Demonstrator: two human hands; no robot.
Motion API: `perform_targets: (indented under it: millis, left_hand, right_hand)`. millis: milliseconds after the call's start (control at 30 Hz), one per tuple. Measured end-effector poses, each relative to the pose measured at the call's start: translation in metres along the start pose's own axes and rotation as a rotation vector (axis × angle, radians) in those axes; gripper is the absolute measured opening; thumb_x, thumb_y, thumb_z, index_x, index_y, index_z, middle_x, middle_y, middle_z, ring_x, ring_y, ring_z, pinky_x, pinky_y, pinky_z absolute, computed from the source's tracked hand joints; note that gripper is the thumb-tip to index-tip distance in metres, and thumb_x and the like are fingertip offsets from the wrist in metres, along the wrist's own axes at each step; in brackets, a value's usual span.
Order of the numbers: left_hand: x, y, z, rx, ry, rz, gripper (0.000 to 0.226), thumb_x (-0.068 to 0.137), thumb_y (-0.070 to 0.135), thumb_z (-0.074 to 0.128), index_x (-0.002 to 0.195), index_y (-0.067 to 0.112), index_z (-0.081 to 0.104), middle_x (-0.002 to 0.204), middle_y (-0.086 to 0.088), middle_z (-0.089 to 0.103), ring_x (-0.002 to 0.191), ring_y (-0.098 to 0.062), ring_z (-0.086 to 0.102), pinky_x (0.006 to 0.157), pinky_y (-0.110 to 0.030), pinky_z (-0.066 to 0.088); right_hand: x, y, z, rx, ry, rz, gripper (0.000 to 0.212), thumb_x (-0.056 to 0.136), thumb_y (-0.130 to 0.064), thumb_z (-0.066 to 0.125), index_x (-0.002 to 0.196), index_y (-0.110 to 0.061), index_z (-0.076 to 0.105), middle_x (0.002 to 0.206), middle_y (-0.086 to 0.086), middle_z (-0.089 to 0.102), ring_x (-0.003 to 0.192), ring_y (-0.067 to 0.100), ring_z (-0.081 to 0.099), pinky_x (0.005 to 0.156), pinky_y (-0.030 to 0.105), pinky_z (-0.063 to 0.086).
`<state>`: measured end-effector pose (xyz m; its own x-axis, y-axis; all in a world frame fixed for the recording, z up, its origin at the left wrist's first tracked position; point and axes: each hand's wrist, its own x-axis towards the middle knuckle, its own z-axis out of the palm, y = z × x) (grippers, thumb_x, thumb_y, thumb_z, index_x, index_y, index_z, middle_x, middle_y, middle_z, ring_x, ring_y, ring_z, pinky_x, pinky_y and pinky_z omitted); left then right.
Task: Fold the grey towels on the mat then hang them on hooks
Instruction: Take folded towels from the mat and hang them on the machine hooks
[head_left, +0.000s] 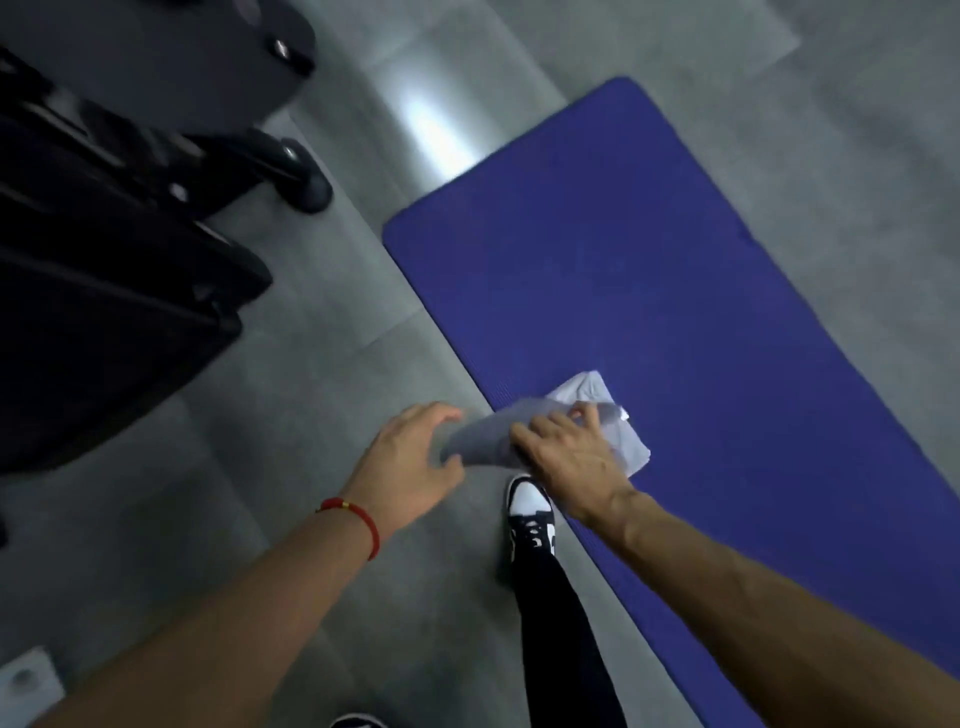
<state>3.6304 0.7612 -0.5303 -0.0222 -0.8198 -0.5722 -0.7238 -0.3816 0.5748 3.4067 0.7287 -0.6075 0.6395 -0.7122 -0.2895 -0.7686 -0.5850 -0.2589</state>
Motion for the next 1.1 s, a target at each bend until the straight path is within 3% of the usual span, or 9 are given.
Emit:
perform_targets:
  millis: [133,233,333,467,633,800,900,1000,1100]
  left_hand:
    - [-0.101,0.002,-0.076,-0.006,0.122,0.016,0.051,0.082,0.014,0.072,0.13,0.024,0.059,0.128,0.004,0.057,0.114,-0.015,0.057,0.092,-0.024,0.046]
    - [-0.19,-0.013,-0.13,0.023,0.216,0.032,0.056,0.085,0.016,0.073,0.137,0.027,0.054,0.137,0.008,0.053,0.126,-0.012,0.051,0.1,-0.02,0.041]
    - [-0.286,-0.038,-0.174,-0.04,0.341,0.015,0.051,0.085,0.026,0.075,0.133,0.029,0.058,0.126,0.017,0.055,0.119,-0.006,0.053,0.095,-0.016,0.038]
    - [-0.393,-0.089,-0.217,-0.233,0.465,0.04,0.042,0.073,0.054,0.065,0.115,0.046,0.063,0.112,0.024,0.069,0.106,0.0,0.064,0.094,-0.033,0.054]
    - [-0.483,-0.143,-0.25,-0.395,0.628,0.034,0.029,0.082,0.045,0.062,0.11,0.04,0.067,0.103,0.019,0.071,0.099,-0.003,0.068,0.088,-0.045,0.057]
    - [-0.52,-0.186,-0.276,-0.348,0.702,0.116,0.005,0.085,0.02,0.076,0.089,0.021,0.073,0.142,0.037,0.039,0.108,0.011,0.059,0.086,-0.014,0.052]
    - [-0.522,-0.206,-0.291,-0.375,0.639,0.18,0.009,0.082,0.024,0.078,0.087,0.019,0.073,0.148,0.028,0.043,0.116,0.011,0.057,0.096,-0.023,0.052]
    - [-0.511,-0.223,-0.31,-0.53,0.575,0.225,0.021,0.081,0.034,0.074,0.101,0.027,0.078,0.144,0.021,0.054,0.129,0.001,0.054,0.106,-0.03,0.048]
    - [-0.494,-0.245,-0.329,-0.714,0.548,0.187,0.017,0.091,0.015,0.071,0.104,0.022,0.079,0.136,0.011,0.064,0.121,-0.014,0.064,0.095,-0.038,0.057]
  right_hand:
    - [-0.004,-0.117,-0.09,0.093,0.191,-0.076,0.022,0.087,-0.021,0.07,0.101,-0.026,0.053,0.092,-0.003,0.063,0.09,0.022,0.057,0.091,0.049,0.034]
    - [-0.019,-0.21,-0.161,0.189,0.279,-0.132,0.008,0.093,-0.026,0.06,0.097,-0.028,0.053,0.09,-0.007,0.057,0.087,0.017,0.053,0.086,0.041,0.032]
    - [-0.038,-0.303,-0.22,0.308,0.296,-0.237,0.011,0.092,-0.031,0.061,0.1,-0.033,0.055,0.094,-0.011,0.057,0.091,0.014,0.054,0.083,0.039,0.037]
    - [-0.055,-0.415,-0.272,0.377,0.306,-0.4,0.02,0.086,-0.036,0.061,0.105,-0.04,0.056,0.1,-0.015,0.059,0.094,0.01,0.056,0.082,0.04,0.046]
    - [-0.067,-0.522,-0.28,0.556,0.359,-0.409,0.036,0.083,-0.04,0.07,0.113,-0.036,0.05,0.111,-0.016,0.052,0.096,0.0,0.051,0.08,0.021,0.046]
    - [-0.073,-0.591,-0.262,0.689,0.291,-0.441,0.019,0.086,-0.043,0.059,0.102,-0.036,0.05,0.1,-0.017,0.056,0.092,0.003,0.056,0.078,0.022,0.047]
    - [-0.06,-0.602,-0.259,0.733,0.207,-0.464,0.016,0.091,-0.026,0.065,0.101,-0.03,0.054,0.094,-0.013,0.063,0.087,0.008,0.061,0.074,0.024,0.051]
    - [-0.032,-0.606,-0.271,0.763,0.141,-0.491,0.02,0.091,-0.017,0.069,0.1,-0.027,0.055,0.091,-0.009,0.065,0.082,0.011,0.063,0.071,0.03,0.054]
    - [0.01,-0.608,-0.284,0.756,0.088,-0.573,0.02,0.09,-0.019,0.072,0.101,-0.028,0.057,0.095,-0.011,0.064,0.088,0.012,0.065,0.075,0.031,0.056]
